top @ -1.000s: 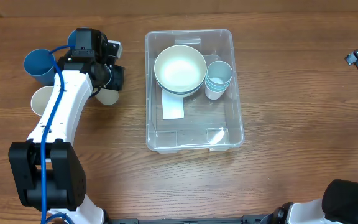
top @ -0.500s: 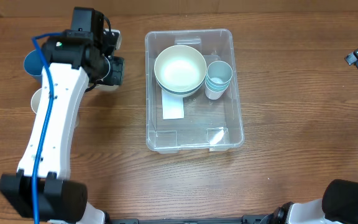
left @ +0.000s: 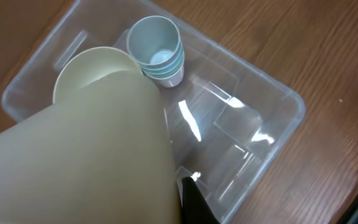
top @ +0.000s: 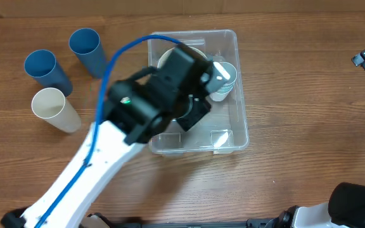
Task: Pack container
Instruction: 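Carry the tall cream cup into the container and release it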
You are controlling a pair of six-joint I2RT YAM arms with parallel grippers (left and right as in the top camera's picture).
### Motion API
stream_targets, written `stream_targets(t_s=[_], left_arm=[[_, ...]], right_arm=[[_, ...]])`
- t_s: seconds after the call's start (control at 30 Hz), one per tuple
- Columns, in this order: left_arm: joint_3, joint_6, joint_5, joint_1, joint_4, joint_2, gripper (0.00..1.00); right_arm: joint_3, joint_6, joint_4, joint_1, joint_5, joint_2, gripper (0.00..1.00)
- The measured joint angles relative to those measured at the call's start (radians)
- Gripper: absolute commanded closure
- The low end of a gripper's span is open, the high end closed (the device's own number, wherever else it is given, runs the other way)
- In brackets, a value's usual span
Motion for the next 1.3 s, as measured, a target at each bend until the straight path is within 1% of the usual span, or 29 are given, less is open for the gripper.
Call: stream_targets(t_s=[0.07, 0.2, 0.6, 0.63, 0.7, 0.73, 0.77, 0.83, 0.9, 1.0, 1.1, 1.13, 1.2, 1.3], left_arm=[[0.001, 0.020, -0.016, -0.021, 0.015, 0.084, 0.96], [0.000, 0.035, -0.027, -0.022, -0.006, 0.252, 0.96], [0.002, 0.082, -0.004, -0.046, 0.008, 0.457, 0.96], [0.002, 0.082, -0.003, -0.046, 0.008, 0.459, 0.91], [0.002, 0.083, -0.003, -0.046, 0.011, 0.459, 0.73], [0.002, 0.088, -0.003, -0.046, 0.011, 0.459, 0.57], [0.002, 0.085, -0.002, -0.046, 0.012, 0.459, 0.52], [0.002, 0.088, -0.002, -0.046, 0.012, 0.459, 0.56], [0.002, 0.086, -0.002, -0.046, 0.013, 0.459, 0.55], [0.011, 0.084, -0.003, -0.046, -0.003, 0.459, 0.48], [0.086, 0.081, -0.003, -0.046, -0.037, 0.459, 0.39], [0.121, 0.082, -0.003, -0.046, -0.051, 0.459, 0.35], [0.228, 0.079, -0.005, -0.046, -0.076, 0.458, 0.33], [0.360, 0.076, -0.023, -0.046, -0.103, 0.455, 0.28]], right_arm=[[0.000, 0.000, 0.000, 0.000, 0.000, 0.000, 0.00], [0.000, 0.000, 0.000, 0.000, 0.000, 0.000, 0.00], [0.000, 0.000, 0.000, 0.000, 0.000, 0.000, 0.00], [0.000, 0.000, 0.000, 0.000, 0.000, 0.000, 0.00], [0.000, 0.000, 0.001, 0.000, 0.000, 0.000, 0.00], [0.000, 0.000, 0.000, 0.000, 0.000, 0.000, 0.00], [0.000, 0.000, 0.000, 0.000, 0.000, 0.000, 0.00], [0.000, 0.000, 0.000, 0.000, -0.001, 0.000, 0.00], [0.000, 0.000, 0.000, 0.000, 0.000, 0.000, 0.00], [0.000, 0.000, 0.000, 0.000, 0.000, 0.000, 0.00], [0.000, 0.000, 0.000, 0.000, 0.000, 0.000, 0.00], [0.000, 0.000, 0.000, 0.000, 0.000, 0.000, 0.00], [0.000, 0.000, 0.000, 0.000, 0.000, 0.000, 0.00], [0.000, 0.000, 0.000, 0.000, 0.000, 0.000, 0.00]])
